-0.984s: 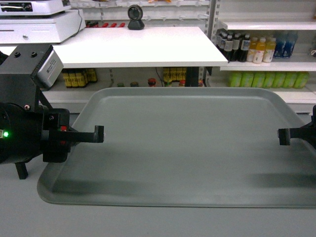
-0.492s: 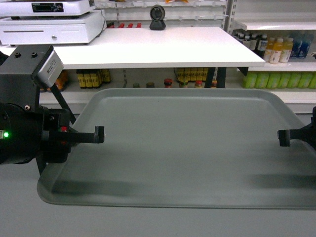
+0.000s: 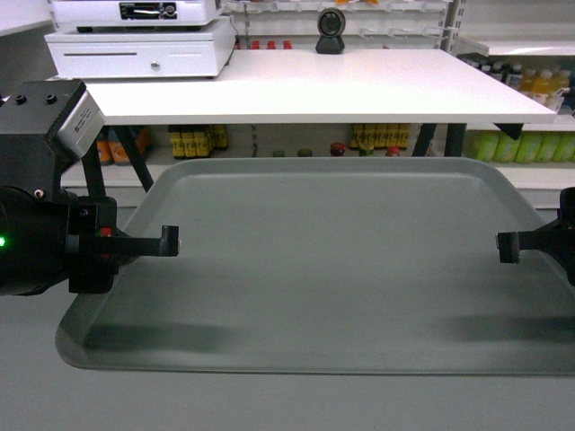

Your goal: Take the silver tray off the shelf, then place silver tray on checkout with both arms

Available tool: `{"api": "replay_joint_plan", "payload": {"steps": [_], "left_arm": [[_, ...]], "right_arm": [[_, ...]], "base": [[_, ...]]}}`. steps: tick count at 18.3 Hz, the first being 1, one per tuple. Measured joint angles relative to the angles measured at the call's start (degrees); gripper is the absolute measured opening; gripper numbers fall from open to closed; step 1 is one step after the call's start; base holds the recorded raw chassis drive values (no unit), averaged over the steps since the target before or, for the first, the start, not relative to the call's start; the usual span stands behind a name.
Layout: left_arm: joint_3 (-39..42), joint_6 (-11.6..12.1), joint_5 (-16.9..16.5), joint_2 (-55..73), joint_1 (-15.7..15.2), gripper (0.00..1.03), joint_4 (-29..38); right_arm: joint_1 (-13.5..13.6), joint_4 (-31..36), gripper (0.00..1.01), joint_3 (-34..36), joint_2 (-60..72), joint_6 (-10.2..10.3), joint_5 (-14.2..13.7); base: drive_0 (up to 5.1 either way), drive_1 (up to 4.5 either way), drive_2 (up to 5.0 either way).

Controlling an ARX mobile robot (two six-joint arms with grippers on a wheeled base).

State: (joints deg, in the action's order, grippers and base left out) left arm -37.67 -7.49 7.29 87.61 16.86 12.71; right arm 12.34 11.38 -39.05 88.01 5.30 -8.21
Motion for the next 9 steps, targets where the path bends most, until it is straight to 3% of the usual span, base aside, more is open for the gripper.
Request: {"api": "replay_joint_plan", "payload": {"steps": [9], "left_arm": [[0.00, 0.00, 0.20, -0.02, 0.55, 0.03, 0.20]], "right_arm": [[-0.70, -0.33, 0.03, 0.00, 0.00, -0.04, -0.28]], "base": [[-0.1, -0.09, -0.1]]}}
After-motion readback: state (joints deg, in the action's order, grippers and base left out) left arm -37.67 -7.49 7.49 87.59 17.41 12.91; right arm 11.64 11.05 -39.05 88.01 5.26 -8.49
